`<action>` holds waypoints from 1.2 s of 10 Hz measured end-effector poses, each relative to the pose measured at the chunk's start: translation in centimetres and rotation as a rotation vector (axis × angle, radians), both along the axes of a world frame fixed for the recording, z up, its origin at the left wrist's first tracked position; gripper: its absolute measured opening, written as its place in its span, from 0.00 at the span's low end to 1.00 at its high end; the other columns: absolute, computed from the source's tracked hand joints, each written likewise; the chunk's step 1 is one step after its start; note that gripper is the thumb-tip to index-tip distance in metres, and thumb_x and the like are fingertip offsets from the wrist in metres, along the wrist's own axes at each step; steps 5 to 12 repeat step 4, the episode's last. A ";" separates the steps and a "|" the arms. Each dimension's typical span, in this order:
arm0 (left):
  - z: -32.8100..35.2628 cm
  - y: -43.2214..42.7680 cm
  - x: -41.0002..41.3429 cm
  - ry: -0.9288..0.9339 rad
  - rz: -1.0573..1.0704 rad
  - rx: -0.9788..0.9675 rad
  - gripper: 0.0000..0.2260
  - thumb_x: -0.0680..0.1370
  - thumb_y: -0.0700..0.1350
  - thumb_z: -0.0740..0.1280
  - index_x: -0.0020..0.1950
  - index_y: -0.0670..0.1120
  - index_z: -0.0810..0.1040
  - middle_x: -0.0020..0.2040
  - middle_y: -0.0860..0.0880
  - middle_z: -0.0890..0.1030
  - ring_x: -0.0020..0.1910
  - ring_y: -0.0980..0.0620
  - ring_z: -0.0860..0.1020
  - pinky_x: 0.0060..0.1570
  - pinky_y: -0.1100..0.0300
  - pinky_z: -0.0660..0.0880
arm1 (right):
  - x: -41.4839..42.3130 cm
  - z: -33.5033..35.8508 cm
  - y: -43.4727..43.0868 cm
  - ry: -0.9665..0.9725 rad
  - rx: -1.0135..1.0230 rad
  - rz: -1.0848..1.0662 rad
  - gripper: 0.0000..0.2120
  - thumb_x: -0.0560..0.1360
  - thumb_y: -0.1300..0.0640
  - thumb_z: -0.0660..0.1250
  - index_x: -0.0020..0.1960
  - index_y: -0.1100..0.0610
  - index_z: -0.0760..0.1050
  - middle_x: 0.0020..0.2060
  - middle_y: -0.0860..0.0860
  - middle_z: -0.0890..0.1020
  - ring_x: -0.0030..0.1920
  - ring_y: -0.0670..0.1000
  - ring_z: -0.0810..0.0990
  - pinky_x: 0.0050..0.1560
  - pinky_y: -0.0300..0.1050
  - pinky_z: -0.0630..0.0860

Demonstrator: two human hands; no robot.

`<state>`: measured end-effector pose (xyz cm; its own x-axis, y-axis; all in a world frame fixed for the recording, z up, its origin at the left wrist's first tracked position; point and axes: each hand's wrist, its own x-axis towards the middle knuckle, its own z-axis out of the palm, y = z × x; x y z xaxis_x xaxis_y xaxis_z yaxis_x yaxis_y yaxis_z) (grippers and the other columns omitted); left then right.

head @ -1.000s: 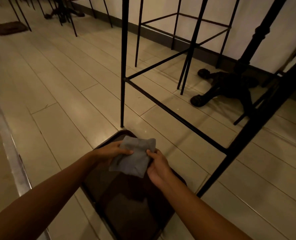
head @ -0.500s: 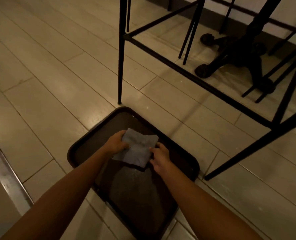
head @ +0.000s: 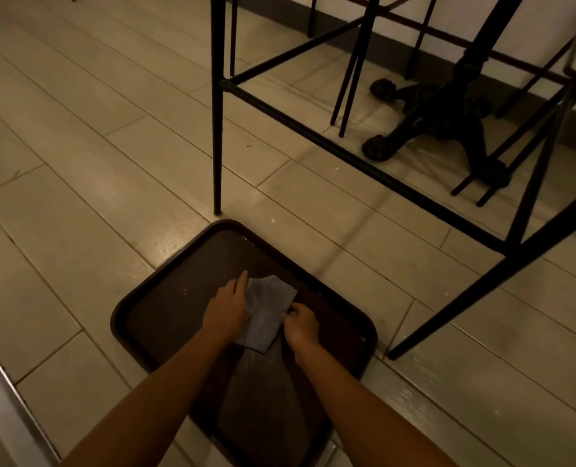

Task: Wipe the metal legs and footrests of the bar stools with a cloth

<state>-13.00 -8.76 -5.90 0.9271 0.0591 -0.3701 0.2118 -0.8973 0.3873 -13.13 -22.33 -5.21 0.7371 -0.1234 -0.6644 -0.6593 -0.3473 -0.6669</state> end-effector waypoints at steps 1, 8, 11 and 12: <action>0.5 -0.4 -0.5 0.002 -0.051 0.108 0.36 0.77 0.49 0.62 0.75 0.46 0.40 0.76 0.42 0.51 0.74 0.42 0.53 0.70 0.47 0.57 | -0.3 0.4 -0.7 -0.010 -0.007 0.031 0.19 0.78 0.63 0.59 0.68 0.62 0.65 0.65 0.59 0.71 0.63 0.57 0.72 0.62 0.48 0.71; 4.8 -2.4 -0.5 0.006 -0.278 0.189 0.34 0.79 0.58 0.51 0.73 0.45 0.35 0.76 0.43 0.39 0.75 0.44 0.41 0.73 0.50 0.44 | -0.6 5.2 -2.4 -0.250 -0.037 0.242 0.22 0.80 0.58 0.55 0.73 0.57 0.56 0.70 0.56 0.64 0.70 0.54 0.64 0.68 0.46 0.64; 4.8 -2.4 -0.5 0.006 -0.278 0.189 0.34 0.79 0.58 0.51 0.73 0.45 0.35 0.76 0.43 0.39 0.75 0.44 0.41 0.73 0.50 0.44 | -0.6 5.2 -2.4 -0.250 -0.037 0.242 0.22 0.80 0.58 0.55 0.73 0.57 0.56 0.70 0.56 0.64 0.70 0.54 0.64 0.68 0.46 0.64; 4.8 -2.4 -0.5 0.006 -0.278 0.189 0.34 0.79 0.58 0.51 0.73 0.45 0.35 0.76 0.43 0.39 0.75 0.44 0.41 0.73 0.50 0.44 | -0.6 5.2 -2.4 -0.250 -0.037 0.242 0.22 0.80 0.58 0.55 0.73 0.57 0.56 0.70 0.56 0.64 0.70 0.54 0.64 0.68 0.46 0.64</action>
